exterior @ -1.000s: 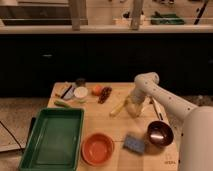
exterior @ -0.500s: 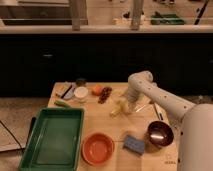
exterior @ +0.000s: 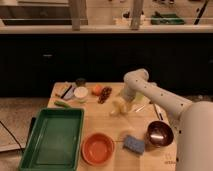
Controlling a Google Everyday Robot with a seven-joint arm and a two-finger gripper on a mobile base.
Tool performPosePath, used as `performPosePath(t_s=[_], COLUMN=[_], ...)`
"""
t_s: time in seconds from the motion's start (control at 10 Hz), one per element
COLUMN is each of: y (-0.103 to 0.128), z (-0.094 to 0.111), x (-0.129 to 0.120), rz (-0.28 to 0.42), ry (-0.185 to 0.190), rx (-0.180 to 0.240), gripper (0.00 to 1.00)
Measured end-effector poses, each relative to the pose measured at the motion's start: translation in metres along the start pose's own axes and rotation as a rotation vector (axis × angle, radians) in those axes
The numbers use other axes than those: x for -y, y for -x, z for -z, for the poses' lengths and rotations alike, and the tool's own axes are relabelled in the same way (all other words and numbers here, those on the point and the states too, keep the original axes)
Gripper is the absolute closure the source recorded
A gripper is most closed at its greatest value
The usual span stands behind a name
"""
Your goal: Place banana in red bowl
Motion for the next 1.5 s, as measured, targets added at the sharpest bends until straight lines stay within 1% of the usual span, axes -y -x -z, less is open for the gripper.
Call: performPosePath(t_s=[0.2, 0.3, 0.5, 0.7, 0.9, 1.0, 1.5], y=[0.005, 0.007, 0.008, 0.007, 0.005, 0.004, 0.002], z=[-0.001, -0.004, -0.008, -0.010, -0.009, -0.005, 0.014], x=[0.002, 0.001, -0.005, -0.008, -0.010, -0.011, -0.009], rz=[0.019, 0.025, 0.028, 0.025, 0.018, 0.017, 0.019], ry=[0.013, 0.020, 0.032, 0.031, 0.024, 0.018, -0.005], rx=[0.005, 0.008, 0.015, 0.020, 0.021, 0.019, 0.011], gripper=[0.25, 0.30, 0.49, 0.69, 0.86, 0.91, 0.91])
